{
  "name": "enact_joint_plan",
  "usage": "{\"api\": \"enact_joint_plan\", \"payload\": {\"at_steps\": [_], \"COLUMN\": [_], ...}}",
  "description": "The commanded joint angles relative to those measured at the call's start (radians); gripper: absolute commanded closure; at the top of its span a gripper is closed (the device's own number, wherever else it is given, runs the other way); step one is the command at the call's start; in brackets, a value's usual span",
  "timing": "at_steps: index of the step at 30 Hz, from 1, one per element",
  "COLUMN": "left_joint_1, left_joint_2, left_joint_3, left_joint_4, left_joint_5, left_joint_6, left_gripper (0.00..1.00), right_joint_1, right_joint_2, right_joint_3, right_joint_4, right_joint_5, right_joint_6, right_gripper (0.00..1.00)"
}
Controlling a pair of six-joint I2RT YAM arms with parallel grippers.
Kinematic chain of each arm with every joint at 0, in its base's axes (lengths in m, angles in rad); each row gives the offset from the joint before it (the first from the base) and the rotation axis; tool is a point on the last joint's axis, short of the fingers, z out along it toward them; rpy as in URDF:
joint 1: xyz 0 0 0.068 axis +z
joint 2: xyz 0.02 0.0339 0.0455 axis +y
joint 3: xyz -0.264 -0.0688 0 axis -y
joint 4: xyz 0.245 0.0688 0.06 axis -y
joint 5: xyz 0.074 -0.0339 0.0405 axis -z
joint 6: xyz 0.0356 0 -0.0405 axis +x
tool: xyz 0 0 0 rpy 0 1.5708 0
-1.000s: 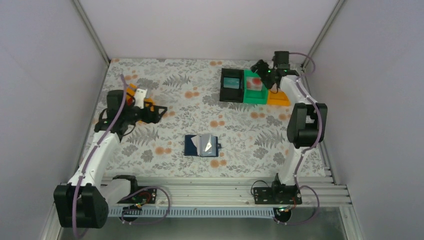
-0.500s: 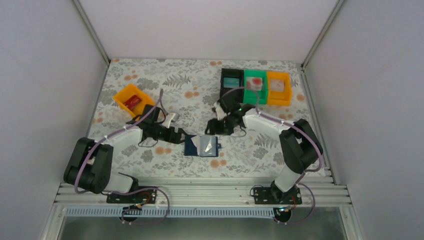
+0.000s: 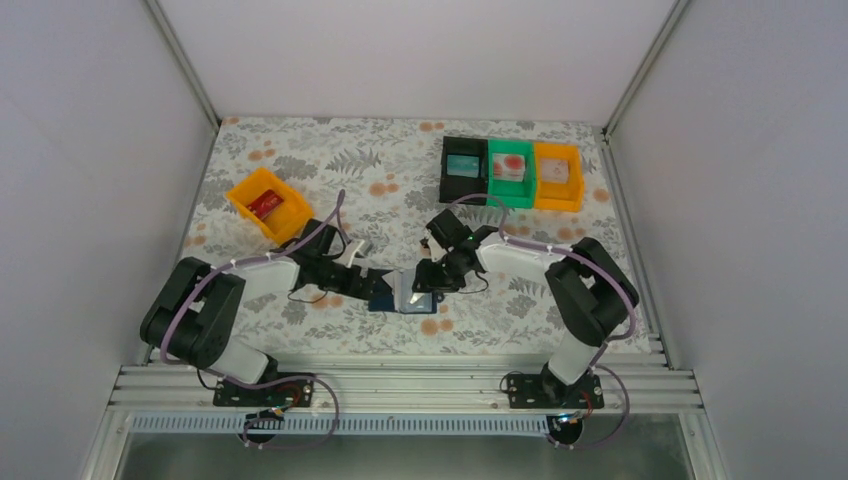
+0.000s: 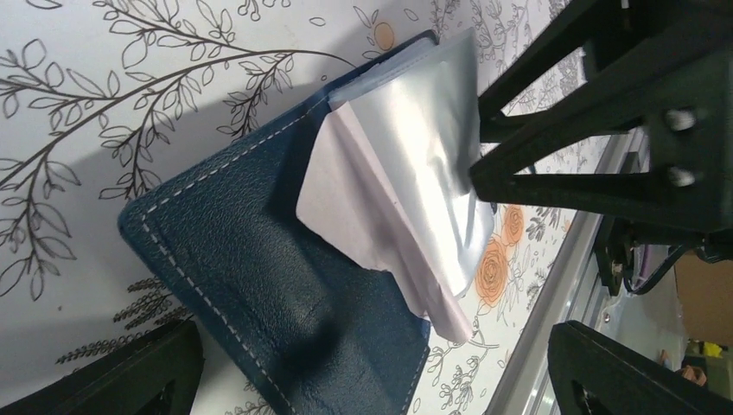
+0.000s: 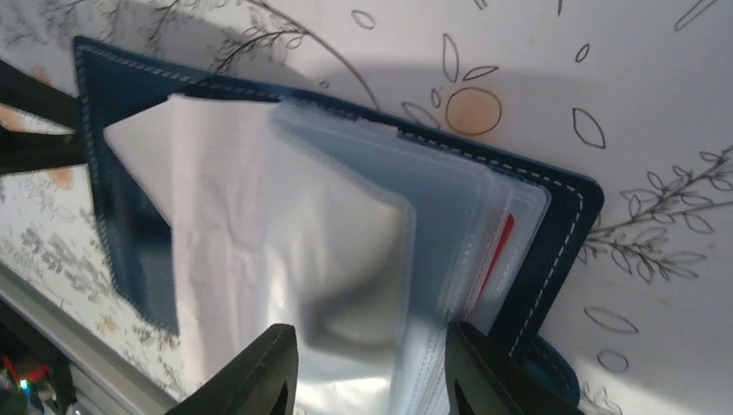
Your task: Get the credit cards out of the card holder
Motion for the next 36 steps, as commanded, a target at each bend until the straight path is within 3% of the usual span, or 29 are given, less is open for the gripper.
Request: {"api": "enact_joint_plan", "payload": {"at_steps": [1,3,5,9,17,20,27,30,36], "left_joint_1": [-0.015,-0.022,-0.029,-0.039,-0.040,-0.041,-0.041,-0.042,-0.048], "left_joint_2": [0.031,0.044,0.055,0.079,0.087,0.084,0.019,-0.013,-0.163], "left_joint_3": [0.000,0.002,0.008,0.020,0.029,0.031,0.087,0.151,0.399], "left_joint_4": [0.034,0.050,0.051,0.044,0.034,0.031,0.002,-0.093,-0.334], "left_joint_5": [0.006,0.015,0.016,0.010,-0.011,-0.019,0.014,0.046,0.180], "left_joint_6": [0.006,0.007,0.010,0.017,0.018,0.020,0.104,0.235,0.603], "left_gripper": [0.03,0.13,0.35,0.62,0.95,0.98,0.97,0.98,0.98], "right_joint_1": [0.016,0.021,0.033,0.053,0.080,0.080,0.005,-0.080,-0.274], "right_joint_2": [0.066,0.083,0.081,0.070,0.062,0.045,-0.095,-0.243,-0.557], "right_joint_3": [0.016,0.050,0.068,0.074,0.105,0.120,0.076,0.040,0.066], "right_joint_4": [0.073,0.075,0.073,0.067,0.123,0.142,0.041,0.020,0.039], "right_joint_5": [0.005,-0.012,-0.015,-0.026,-0.144,-0.187,-0.131,-0.153,-0.298], "right_joint_6": [-0.010,-0.024,-0.031,-0.047,-0.090,-0.112,-0.173,-0.235,-0.371], "right_gripper": [0.59,0.65,0.69,0.72,0.72,0.69,0.56,0.41,0.03]}}
